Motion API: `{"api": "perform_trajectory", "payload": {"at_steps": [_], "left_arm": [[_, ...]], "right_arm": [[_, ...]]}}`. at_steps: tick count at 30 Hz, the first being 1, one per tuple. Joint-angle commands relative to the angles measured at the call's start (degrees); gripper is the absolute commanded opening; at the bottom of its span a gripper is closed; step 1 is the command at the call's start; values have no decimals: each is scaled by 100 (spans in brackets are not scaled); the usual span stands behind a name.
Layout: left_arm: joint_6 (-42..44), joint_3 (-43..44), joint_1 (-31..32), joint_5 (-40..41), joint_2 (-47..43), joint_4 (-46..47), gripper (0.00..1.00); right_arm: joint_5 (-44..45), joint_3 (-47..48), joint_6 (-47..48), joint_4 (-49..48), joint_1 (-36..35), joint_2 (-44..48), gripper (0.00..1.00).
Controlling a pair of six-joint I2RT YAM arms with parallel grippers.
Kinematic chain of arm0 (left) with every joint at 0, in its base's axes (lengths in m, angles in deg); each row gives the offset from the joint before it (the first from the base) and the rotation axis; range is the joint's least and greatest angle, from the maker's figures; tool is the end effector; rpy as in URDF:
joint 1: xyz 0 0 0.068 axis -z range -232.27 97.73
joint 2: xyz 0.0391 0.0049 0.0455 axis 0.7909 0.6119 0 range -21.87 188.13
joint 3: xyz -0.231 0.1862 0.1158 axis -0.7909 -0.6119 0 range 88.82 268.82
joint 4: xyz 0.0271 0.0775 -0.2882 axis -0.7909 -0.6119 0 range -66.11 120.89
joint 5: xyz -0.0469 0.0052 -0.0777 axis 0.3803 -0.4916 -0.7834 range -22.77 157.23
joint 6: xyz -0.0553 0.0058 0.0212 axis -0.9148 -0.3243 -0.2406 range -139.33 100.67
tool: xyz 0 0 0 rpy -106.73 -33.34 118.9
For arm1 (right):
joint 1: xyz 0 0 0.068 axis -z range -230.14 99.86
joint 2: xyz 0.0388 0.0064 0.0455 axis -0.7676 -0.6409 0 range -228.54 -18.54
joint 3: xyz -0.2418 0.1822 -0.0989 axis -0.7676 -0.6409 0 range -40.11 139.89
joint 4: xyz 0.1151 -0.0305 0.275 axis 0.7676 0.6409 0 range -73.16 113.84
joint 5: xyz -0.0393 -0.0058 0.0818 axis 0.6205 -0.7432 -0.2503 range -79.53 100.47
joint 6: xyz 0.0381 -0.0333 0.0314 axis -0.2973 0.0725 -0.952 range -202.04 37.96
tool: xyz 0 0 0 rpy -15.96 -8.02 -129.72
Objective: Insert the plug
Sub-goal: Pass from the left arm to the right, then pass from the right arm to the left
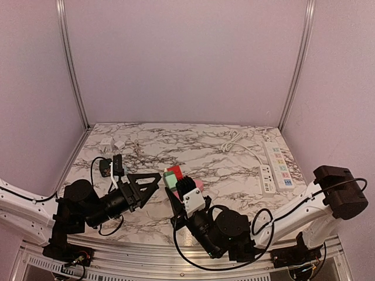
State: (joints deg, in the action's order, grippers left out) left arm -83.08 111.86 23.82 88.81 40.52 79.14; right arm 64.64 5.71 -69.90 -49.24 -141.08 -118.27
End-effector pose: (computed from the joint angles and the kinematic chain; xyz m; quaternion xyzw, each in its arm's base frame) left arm 0.0753 -0.2366 0.2722 -0.0728 0.6501 -0.6593 0.3706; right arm 0.0291 0.3870 0.2458 -0.2175 0.6253 0.2188 0.7168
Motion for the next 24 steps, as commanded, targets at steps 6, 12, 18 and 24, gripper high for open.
{"api": "perform_trajectory", "payload": {"at_steps": [6, 12, 18, 24], "left_arm": [[765, -542, 19, 1058, -1484, -1141, 98], [2784, -766, 19, 612, -2437, -1418, 99], [4490, -531, 19, -632, -2359, -1704, 99], [5628, 177, 161, -1735, -1215, -2297, 99]], "right_arm": [[-501, 607, -2448, 4832, 125, 1513, 0], [-1812, 1144, -3543, 7328, 467, 2167, 0], [-3027, 1216, -3859, 8057, 742, 2820, 0], [-4377, 887, -3850, 7814, 877, 3299, 15]]}}
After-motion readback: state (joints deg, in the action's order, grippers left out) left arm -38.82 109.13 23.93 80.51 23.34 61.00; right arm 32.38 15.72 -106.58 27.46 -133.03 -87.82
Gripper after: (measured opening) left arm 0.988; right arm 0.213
